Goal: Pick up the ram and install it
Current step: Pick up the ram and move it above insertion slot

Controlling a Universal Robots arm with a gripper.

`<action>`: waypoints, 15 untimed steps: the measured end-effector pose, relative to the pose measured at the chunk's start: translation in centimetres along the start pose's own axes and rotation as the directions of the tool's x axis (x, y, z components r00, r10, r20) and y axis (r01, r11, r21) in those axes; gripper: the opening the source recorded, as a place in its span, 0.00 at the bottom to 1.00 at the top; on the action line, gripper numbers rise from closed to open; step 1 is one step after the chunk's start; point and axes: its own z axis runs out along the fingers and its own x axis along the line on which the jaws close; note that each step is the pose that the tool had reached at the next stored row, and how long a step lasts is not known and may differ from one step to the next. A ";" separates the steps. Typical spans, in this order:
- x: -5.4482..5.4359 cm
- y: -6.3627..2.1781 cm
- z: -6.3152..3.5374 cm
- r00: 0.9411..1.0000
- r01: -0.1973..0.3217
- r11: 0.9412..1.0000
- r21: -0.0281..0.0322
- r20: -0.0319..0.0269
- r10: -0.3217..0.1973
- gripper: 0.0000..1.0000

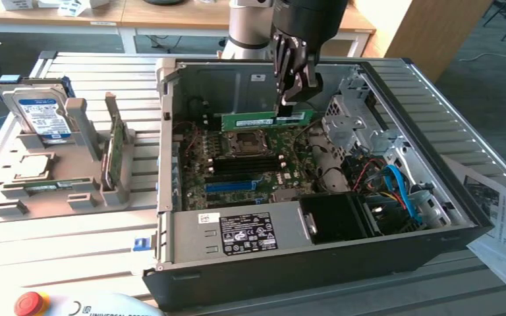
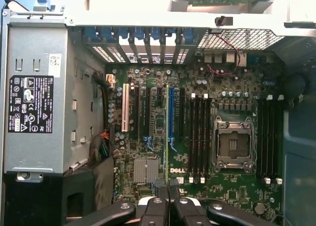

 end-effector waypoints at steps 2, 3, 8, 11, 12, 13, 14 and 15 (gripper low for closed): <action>0.0 0.00 0.00 1.000 0.000 1.000 0.000 0.000 0.000 0.12; 0.0 0.00 0.00 1.000 0.000 1.000 0.000 0.000 0.000 0.12; -0.2 -0.01 0.03 1.000 -0.002 1.000 0.000 0.000 0.002 0.12; -0.4 0.00 0.08 1.000 -0.006 1.000 0.000 0.000 0.006 0.12; -0.5 0.00 0.10 1.000 -0.007 1.000 0.000 0.000 0.007 0.12; -0.6 0.00 0.12 1.000 -0.008 1.000 0.000 0.000 0.008 0.12; -0.7 0.00 0.13 1.000 -0.010 1.000 0.000 0.000 0.010 0.12; -0.8 0.00 0.15 1.000 -0.011 1.000 0.000 0.000 0.011 0.12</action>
